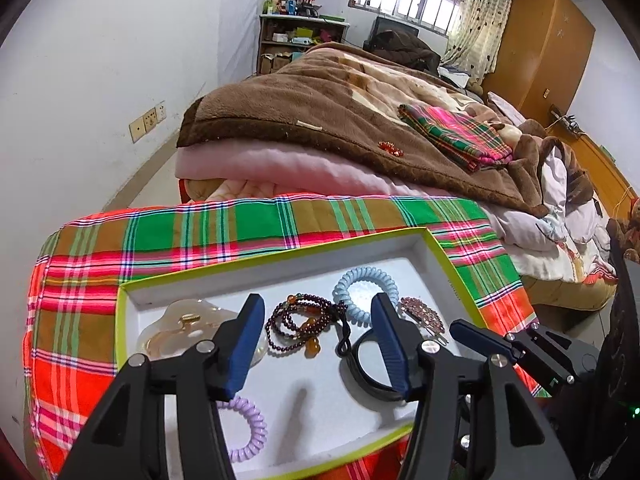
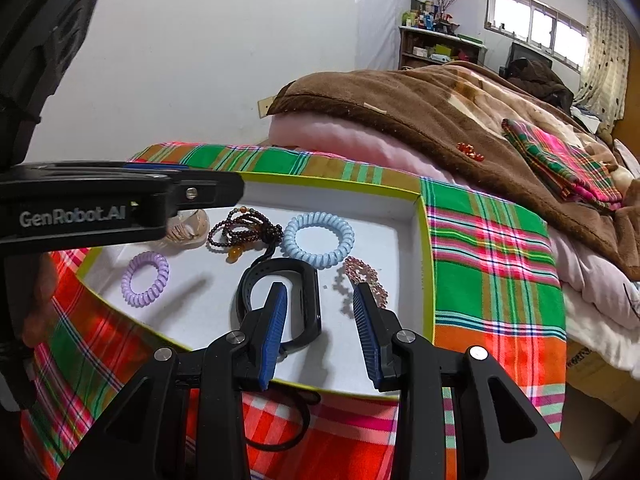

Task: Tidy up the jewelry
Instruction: 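Withdraw both grippers from the box toward the remaining black items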

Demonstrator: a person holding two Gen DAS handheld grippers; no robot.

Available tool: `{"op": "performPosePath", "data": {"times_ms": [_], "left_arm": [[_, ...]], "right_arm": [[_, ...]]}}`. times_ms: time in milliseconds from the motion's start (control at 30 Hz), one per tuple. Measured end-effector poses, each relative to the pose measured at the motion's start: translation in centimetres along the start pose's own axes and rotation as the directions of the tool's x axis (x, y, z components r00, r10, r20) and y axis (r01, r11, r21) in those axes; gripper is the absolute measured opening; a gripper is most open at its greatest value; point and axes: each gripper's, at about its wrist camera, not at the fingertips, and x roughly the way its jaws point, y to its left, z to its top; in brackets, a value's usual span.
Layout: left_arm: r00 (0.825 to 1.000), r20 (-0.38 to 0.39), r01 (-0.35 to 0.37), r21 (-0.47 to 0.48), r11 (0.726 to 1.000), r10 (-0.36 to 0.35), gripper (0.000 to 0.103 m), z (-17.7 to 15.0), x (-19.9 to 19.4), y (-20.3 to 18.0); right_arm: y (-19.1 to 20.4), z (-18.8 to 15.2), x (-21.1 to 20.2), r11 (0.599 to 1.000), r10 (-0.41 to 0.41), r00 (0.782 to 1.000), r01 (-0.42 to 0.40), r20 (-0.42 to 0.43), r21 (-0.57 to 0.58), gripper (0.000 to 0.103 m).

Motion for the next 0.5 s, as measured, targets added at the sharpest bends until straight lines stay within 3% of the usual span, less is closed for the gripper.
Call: {"op": "performPosePath", "data": {"times_ms": [500], "left_arm": [[0.993, 0.108, -0.047, 0.010, 0.999, 0.046, 0.058, -4.2, -6.2, -1.5]], "right_arm": [[-0.9, -2.1, -5.2, 0.999, 0.016, 0.996, -0.019, 0.084, 0.031, 0.036]]}}
